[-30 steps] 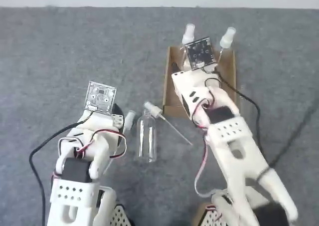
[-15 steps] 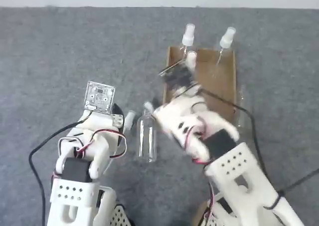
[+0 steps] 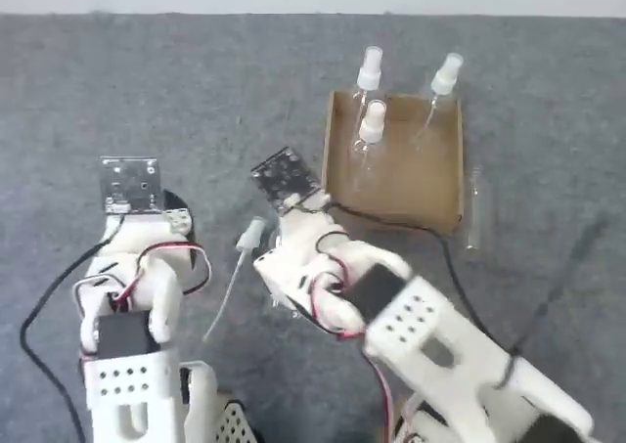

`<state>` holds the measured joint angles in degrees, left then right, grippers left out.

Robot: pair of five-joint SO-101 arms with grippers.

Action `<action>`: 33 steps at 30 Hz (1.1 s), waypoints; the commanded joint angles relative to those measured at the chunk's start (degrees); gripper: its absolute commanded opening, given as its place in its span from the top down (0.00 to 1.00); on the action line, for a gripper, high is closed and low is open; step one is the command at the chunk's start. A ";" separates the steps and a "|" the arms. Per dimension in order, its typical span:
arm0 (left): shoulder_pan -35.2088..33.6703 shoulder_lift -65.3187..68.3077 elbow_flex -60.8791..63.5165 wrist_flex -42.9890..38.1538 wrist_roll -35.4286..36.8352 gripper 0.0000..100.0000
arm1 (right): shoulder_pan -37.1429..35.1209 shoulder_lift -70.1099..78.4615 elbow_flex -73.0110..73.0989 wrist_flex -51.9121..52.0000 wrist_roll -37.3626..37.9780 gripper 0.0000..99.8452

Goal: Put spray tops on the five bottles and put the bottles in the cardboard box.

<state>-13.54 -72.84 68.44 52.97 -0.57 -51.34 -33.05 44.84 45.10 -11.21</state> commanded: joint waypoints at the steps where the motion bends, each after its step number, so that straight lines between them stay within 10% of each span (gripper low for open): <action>1: -1.85 0.18 -3.03 -1.32 0.53 0.99 | -0.48 5.41 -1.41 -4.97 -2.02 0.71; 23: 0.00 0.18 -2.68 -1.32 0.53 0.99 | -0.57 24.04 -1.05 -7.78 -12.13 0.72; 33: 0.35 0.35 -2.68 -1.23 0.53 0.99 | -0.57 20.97 -1.05 -7.16 -11.60 0.98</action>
<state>-13.54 -72.84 68.44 52.97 -0.66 -51.43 -7.30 44.84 37.98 -22.46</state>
